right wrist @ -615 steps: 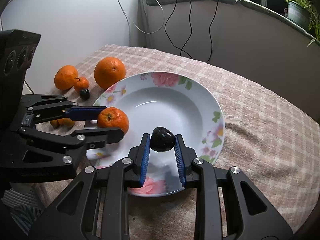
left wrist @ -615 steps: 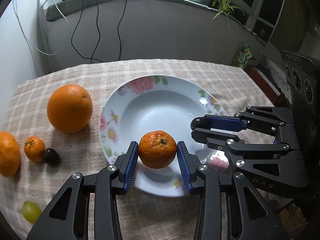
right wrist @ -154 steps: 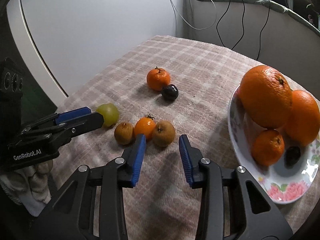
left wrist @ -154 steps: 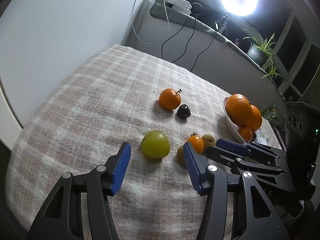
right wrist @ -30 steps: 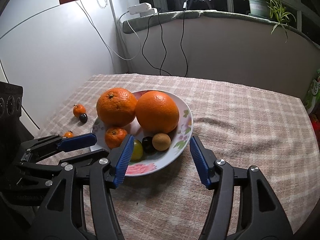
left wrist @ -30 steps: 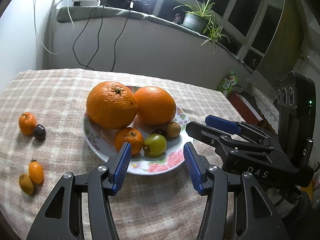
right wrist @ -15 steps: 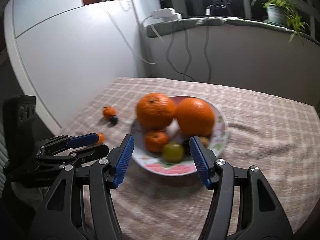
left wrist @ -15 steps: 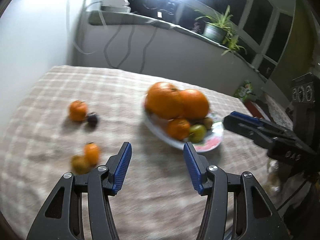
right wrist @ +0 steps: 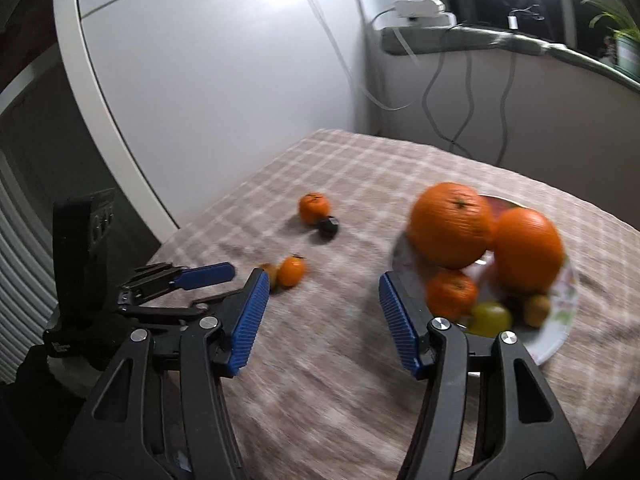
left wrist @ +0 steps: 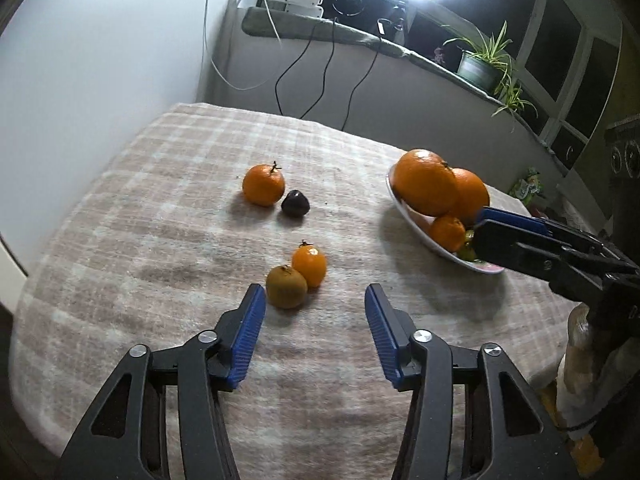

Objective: Organize fruits
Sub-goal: 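Close the right tool on the small orange fruit while the left tool grasps the small brown kiwi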

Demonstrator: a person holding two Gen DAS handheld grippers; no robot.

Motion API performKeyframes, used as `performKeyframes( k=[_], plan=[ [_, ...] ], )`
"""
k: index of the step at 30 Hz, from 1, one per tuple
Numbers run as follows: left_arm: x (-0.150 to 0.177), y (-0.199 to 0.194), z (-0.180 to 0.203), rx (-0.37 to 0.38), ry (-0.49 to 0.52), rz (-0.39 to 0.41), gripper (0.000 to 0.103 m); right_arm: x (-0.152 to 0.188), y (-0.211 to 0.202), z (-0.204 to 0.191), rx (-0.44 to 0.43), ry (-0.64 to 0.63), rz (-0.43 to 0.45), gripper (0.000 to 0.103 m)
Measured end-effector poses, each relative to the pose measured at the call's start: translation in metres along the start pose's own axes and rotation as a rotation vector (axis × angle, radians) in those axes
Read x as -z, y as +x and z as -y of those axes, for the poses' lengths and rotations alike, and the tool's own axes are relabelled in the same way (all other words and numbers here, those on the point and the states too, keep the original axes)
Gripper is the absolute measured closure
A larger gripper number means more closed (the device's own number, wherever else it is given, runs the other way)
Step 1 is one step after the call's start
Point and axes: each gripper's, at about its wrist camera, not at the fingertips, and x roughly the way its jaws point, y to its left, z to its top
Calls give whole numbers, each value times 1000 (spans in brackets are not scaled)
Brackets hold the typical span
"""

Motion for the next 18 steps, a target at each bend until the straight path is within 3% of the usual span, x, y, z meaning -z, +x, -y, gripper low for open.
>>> performKeyframes(
  k=[7, 11, 18],
  plan=[
    [3, 12, -8, 3, -1, -28, 62, -14, 40, -21, -70, 18, -99, 61],
    [4, 16, -14, 2, -15, -34, 64, -19, 63, -24, -62, 38, -151, 68],
    [-1, 20, -18, 11, -18, -38, 65, -16, 96, -5, -91, 151, -228, 70]
  ],
)
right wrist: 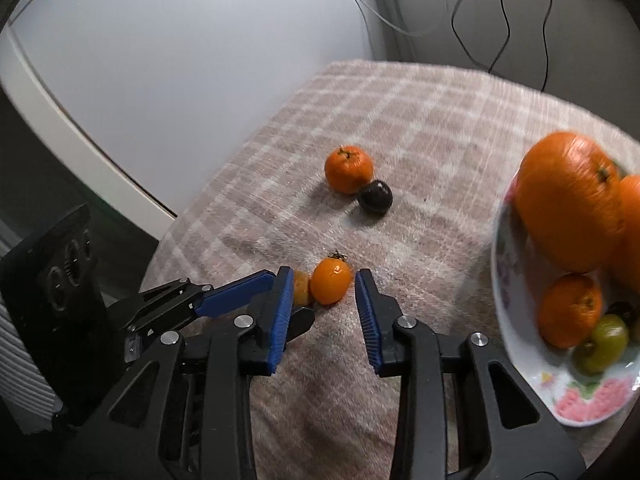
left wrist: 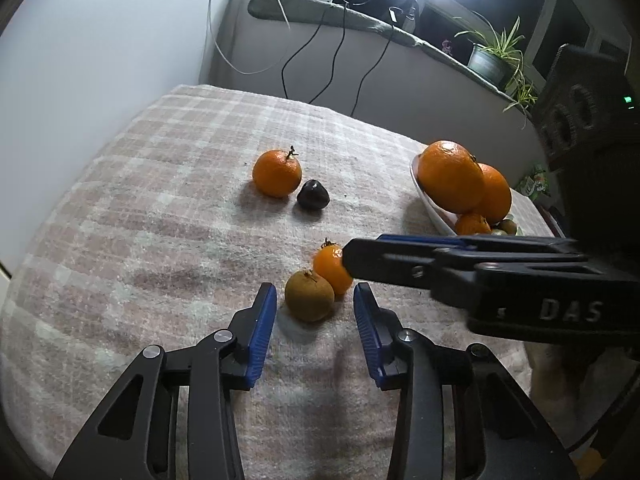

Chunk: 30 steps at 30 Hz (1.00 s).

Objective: Organize fruits
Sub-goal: 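Close the right tool on the small orange fruit while the left tool grasps the small brown kiwi, then carry both fruits over the white plate and open both tools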

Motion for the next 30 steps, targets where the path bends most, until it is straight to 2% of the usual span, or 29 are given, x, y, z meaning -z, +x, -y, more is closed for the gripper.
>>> performKeyframes(
  k=[11, 13, 15, 19, 30],
  plan=[
    [-3, 9, -2, 3, 17, -18, 71, -3, 25, 9, -57, 52, -56, 70],
    [-2, 8, -3, 6, 16, -18, 73, -4, 25, 10, -63, 57, -57, 71],
    [-1, 8, -3, 4, 22, -18, 74, -4, 25, 11, -58, 56, -54, 80],
    [0, 7, -2, 3, 23, -14, 78, -3, 24, 15, -70, 76, -52, 81],
    [3, -6, -8, 5, -8, 5, 79, -3, 19, 10, -72, 64, -27, 82]
  ],
)
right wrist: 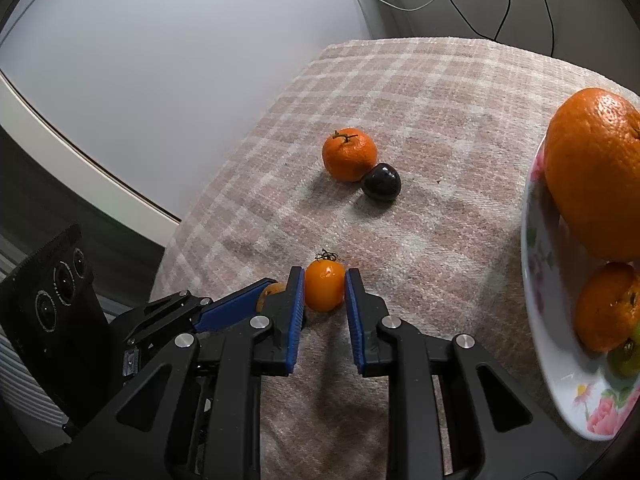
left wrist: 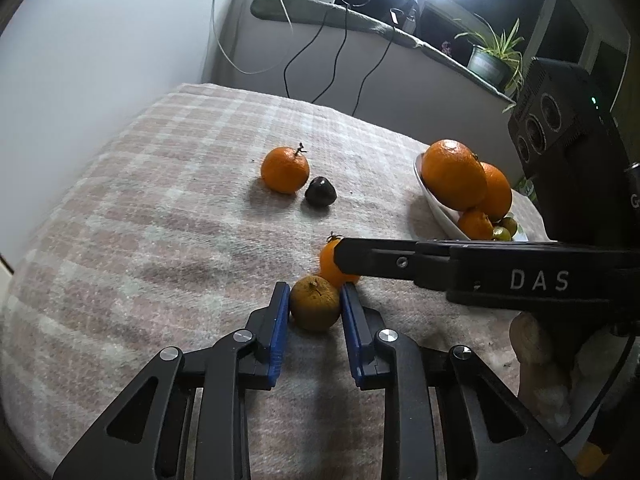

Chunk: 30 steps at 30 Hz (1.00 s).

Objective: Organize fruits
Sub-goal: 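Carry both fruits over the white plate and open both tools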

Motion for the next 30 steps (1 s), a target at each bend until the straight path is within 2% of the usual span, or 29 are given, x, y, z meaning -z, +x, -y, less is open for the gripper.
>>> performKeyframes(
  k=[7, 16, 30],
  plan=[
    [-1, -8, 0, 6, -9, 15, 79, 0, -15, -7, 6, -19, 37, 82],
    [-6, -10, 19, 51, 10, 27, 79, 17, -59, -4, 54, -66, 121, 82],
    [-15, 0, 71, 133, 75, 26, 79, 32, -146, 54, 174, 13, 292, 82]
  ],
)
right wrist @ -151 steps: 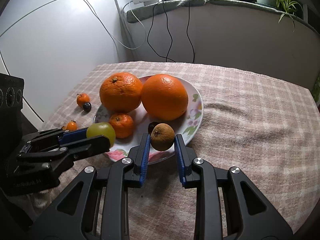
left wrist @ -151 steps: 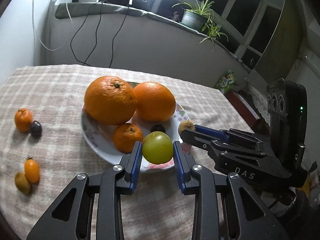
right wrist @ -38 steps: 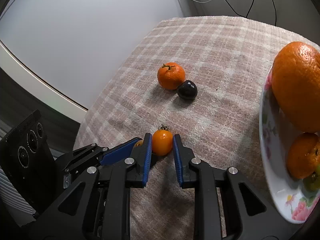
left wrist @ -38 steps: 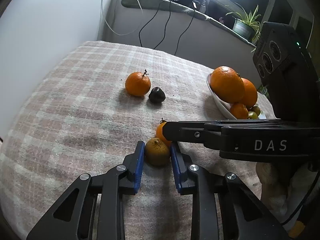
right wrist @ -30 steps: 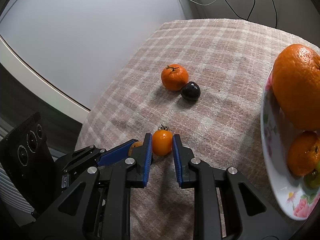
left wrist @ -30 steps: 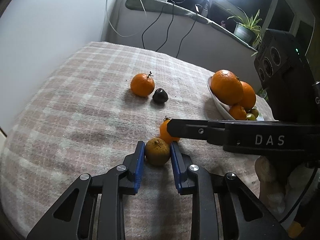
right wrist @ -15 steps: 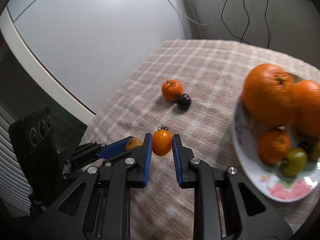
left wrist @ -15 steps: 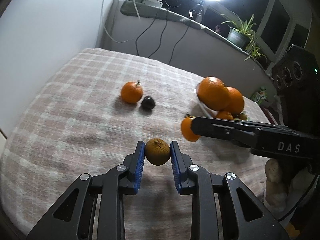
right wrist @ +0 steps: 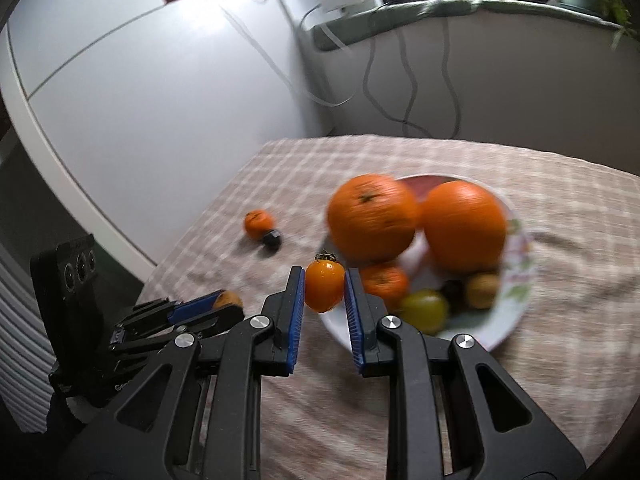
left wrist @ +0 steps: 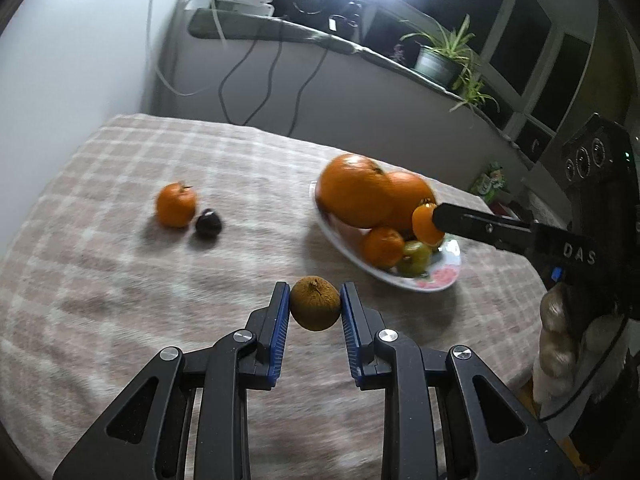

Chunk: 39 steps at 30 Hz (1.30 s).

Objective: Organize fruits
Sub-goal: 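Carry both fruits over the white plate and open both tools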

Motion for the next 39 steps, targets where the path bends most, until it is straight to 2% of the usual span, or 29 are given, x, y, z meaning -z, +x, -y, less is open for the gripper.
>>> performKeyframes(
  k=[8, 18, 39],
  plan=[
    [-8, 16, 34, 42, 53, -11, 79, -4, -15, 33, 44, 49, 34, 82],
    [-13, 40, 69, 75, 110, -42, 79, 2, -16, 57, 61, 81, 28, 82],
    [-20, 60, 82, 43, 134, -58, 79, 2, -6, 65, 40, 78, 2, 82]
  ],
)
